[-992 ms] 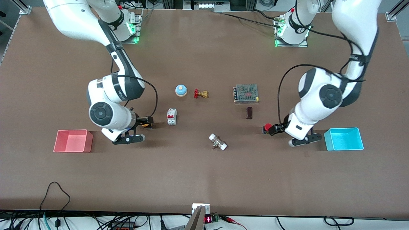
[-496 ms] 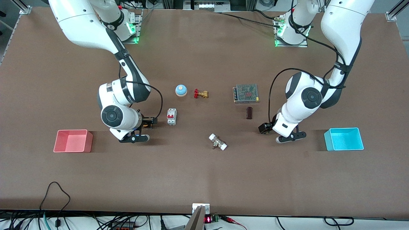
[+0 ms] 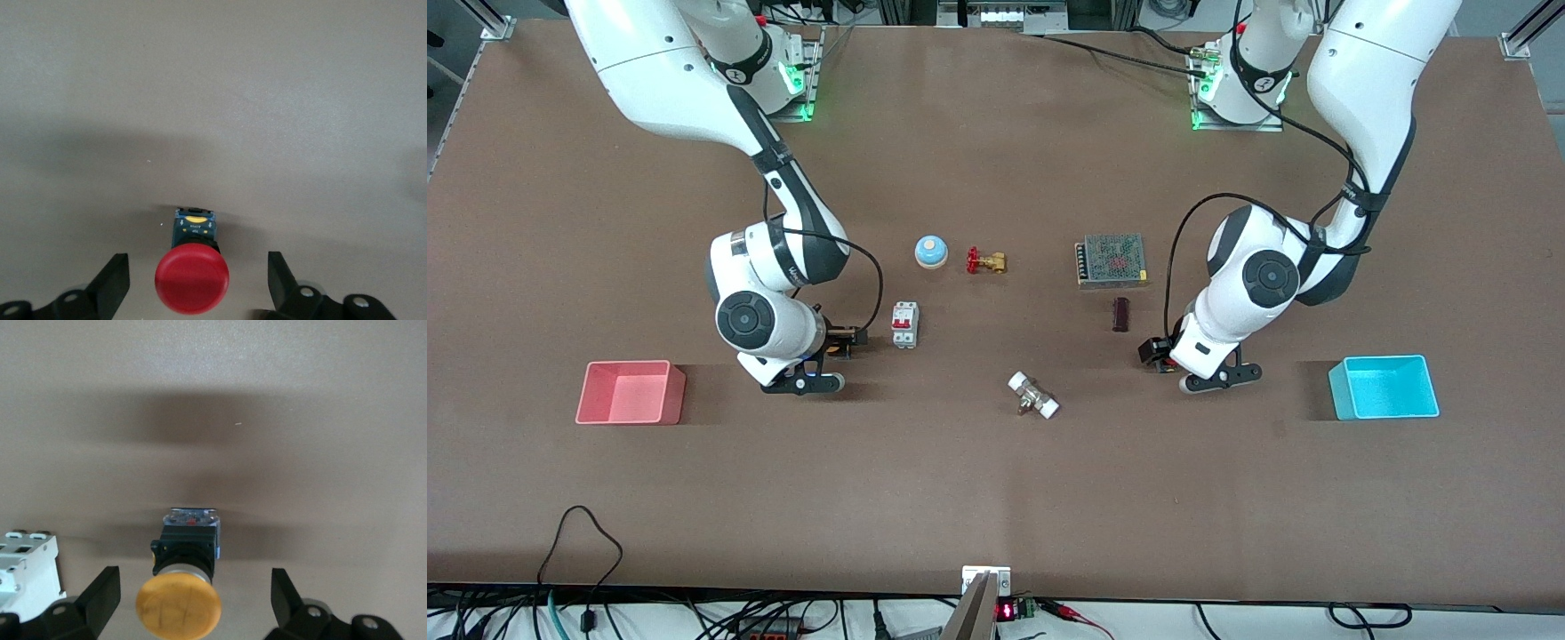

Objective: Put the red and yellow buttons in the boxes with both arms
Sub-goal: 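Close the right gripper on yellow button while the left gripper grasps red button, then carry the yellow button to the pink box while the left gripper carries red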

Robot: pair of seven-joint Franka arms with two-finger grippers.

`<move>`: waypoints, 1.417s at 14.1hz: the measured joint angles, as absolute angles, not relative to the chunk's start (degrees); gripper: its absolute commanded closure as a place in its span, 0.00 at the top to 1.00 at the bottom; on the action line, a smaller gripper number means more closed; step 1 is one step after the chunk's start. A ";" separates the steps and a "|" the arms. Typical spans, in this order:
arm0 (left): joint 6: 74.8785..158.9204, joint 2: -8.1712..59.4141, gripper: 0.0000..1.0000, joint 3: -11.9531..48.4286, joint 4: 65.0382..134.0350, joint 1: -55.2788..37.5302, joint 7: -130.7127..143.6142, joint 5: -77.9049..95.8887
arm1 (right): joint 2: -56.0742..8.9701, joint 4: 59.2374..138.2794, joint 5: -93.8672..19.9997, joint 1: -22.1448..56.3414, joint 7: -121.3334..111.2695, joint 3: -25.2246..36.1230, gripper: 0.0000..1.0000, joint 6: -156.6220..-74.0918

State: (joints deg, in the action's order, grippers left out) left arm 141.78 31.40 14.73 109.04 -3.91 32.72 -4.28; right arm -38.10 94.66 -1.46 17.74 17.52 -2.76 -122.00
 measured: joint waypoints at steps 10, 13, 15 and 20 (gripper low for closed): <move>142.17 31.38 0.36 14.23 108.99 -3.87 32.81 -4.36 | -38.17 95.17 -1.46 17.83 17.65 -2.76 0.28 -122.04; 142.21 31.19 0.36 13.64 108.23 -3.37 32.49 -4.39 | -38.06 94.09 -1.46 17.72 17.66 -2.55 0.23 -122.60; 142.21 30.94 0.36 13.30 107.44 -2.29 31.42 -4.44 | -37.81 91.53 -1.46 17.02 17.66 -1.85 0.23 -122.27; 142.10 29.59 0.36 13.00 106.91 2.16 25.56 -4.47 | -36.18 85.19 -1.23 11.24 16.53 -1.19 0.20 -117.07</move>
